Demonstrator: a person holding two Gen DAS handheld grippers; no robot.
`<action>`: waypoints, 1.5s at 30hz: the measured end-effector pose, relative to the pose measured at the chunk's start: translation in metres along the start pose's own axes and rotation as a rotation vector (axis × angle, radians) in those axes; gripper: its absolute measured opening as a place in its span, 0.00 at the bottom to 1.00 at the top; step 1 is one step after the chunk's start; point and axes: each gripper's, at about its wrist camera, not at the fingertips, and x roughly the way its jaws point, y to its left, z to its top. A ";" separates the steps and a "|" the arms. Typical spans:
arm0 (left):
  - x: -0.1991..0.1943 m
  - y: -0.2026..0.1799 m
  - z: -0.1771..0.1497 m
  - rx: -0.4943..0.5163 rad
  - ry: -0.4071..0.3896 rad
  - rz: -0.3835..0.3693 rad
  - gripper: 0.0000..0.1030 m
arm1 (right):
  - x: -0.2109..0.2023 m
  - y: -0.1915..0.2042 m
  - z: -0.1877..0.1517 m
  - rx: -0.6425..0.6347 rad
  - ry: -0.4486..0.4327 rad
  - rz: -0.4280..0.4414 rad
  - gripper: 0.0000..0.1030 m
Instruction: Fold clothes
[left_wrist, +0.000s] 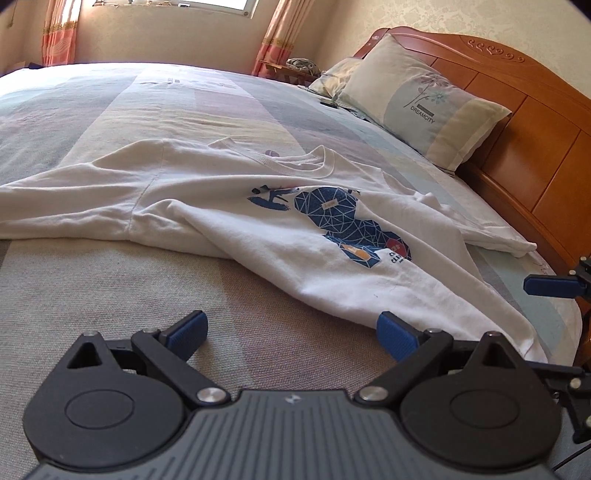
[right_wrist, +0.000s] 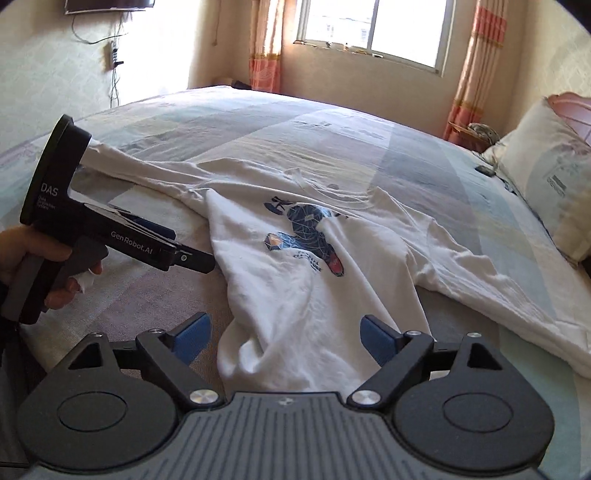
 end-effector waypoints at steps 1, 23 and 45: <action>-0.001 0.003 0.001 -0.013 -0.004 0.002 0.95 | 0.009 0.007 0.004 -0.043 0.014 -0.012 0.90; 0.003 0.009 0.003 -0.021 -0.014 0.007 0.97 | 0.114 -0.102 0.026 0.211 0.121 -0.142 0.98; 0.000 0.005 0.003 0.007 -0.001 -0.006 0.97 | 0.060 0.055 0.025 -0.361 0.163 0.127 0.49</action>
